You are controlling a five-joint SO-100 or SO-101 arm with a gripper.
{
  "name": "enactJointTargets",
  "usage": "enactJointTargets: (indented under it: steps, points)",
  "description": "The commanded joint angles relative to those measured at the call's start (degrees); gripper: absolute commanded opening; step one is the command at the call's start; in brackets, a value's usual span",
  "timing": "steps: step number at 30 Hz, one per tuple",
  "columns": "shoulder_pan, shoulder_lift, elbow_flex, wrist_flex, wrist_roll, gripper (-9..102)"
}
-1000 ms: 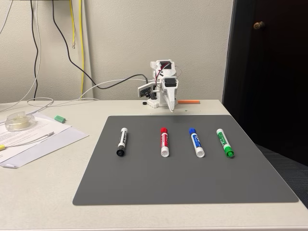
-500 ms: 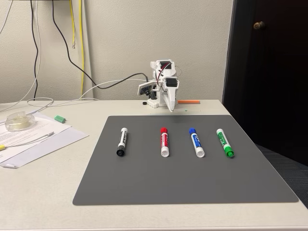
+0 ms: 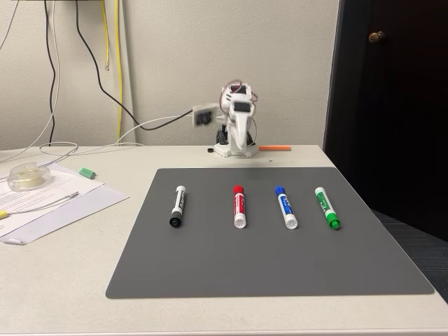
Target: Pick up the red marker.
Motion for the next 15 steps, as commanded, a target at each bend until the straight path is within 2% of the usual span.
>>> enactJointTargets:
  steps: [1,4,10,12,15]
  points:
    - [0.2,-31.8,-25.8,1.0,-6.9,0]
    - [-0.5,-44.1,-43.7,10.0,-14.3,0]
    - [1.3,-64.2,-71.5,29.4,-36.0,0]
    - [2.3,-68.6,-77.1,33.0,-42.6,0]
    - [3.3,-70.1,-76.6,33.0,-53.3,0]
